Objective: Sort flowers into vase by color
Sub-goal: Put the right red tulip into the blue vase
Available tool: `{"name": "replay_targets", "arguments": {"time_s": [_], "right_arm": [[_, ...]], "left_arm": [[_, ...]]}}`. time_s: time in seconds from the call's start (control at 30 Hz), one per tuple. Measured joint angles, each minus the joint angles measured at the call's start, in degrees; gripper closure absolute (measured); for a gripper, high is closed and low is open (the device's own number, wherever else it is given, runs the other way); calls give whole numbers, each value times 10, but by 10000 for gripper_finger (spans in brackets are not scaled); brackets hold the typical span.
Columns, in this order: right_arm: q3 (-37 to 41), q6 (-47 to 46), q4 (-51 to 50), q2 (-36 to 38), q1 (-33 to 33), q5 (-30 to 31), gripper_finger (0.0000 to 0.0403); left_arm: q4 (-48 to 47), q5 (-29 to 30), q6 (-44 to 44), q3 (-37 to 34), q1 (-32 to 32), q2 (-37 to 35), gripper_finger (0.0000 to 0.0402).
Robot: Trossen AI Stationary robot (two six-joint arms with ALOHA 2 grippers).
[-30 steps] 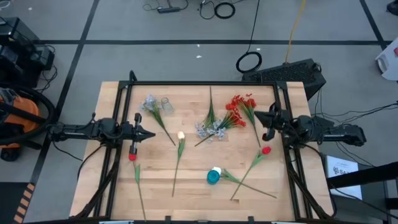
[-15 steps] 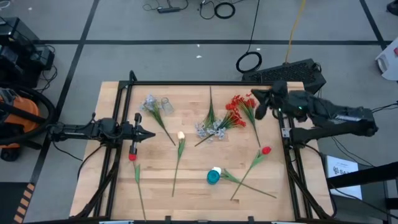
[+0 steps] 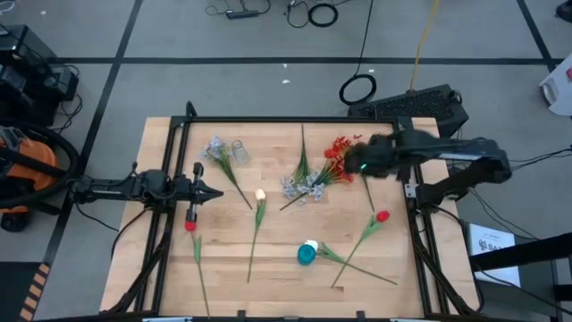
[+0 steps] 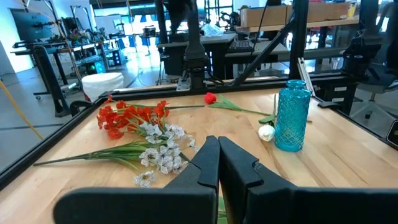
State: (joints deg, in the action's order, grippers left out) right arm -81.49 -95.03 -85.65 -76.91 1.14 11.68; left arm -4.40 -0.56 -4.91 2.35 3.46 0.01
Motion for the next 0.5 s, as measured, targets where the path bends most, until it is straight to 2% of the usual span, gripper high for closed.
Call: {"name": "replay_targets", "arguments": {"time_s": [0.17, 0.3, 0.5], "right_arm": [[38, -80, 4, -46, -48, -56, 400], [86, -160, 36, -60, -97, -87, 378], [198, -314, 181, -59, -178, -114, 331]], "left_arm": [[0, 0, 0, 0, 0, 0, 395], [0, 0, 0, 0, 0, 0, 395], [0, 0, 0, 0, 0, 0, 395]]}}
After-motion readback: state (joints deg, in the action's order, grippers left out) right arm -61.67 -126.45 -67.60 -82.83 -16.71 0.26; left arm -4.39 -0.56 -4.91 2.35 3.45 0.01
